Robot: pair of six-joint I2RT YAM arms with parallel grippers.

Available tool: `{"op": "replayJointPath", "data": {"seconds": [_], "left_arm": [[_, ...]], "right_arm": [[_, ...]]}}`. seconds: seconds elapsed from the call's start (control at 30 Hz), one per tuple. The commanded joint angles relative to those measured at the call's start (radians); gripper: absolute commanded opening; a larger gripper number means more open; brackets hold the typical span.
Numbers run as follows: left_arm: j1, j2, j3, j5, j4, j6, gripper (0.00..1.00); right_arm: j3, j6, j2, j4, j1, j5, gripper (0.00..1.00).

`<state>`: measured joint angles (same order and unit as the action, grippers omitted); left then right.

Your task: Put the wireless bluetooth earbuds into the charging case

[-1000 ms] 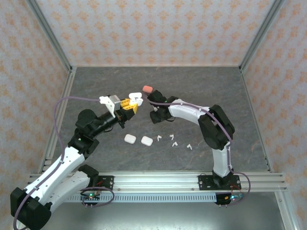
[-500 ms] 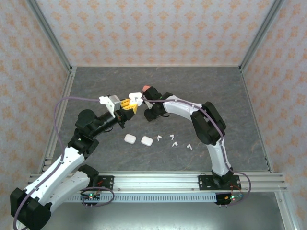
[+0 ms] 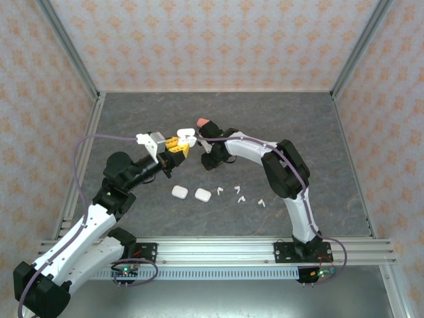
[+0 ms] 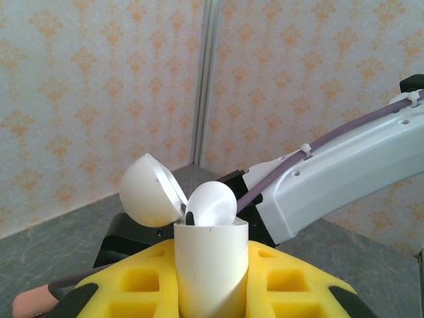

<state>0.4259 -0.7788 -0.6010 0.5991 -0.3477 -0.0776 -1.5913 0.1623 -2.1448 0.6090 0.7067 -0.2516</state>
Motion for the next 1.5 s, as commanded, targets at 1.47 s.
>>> {"op": "replayJointPath", "data": {"seconds": [1.47], "left_arm": [[0.017, -0.046, 0.003, -0.056, -0.227, -0.040, 0.00]], "right_arm": [[0.373, -0.638, 0.846, -0.795, -0.019, -0.088, 0.23]]}}
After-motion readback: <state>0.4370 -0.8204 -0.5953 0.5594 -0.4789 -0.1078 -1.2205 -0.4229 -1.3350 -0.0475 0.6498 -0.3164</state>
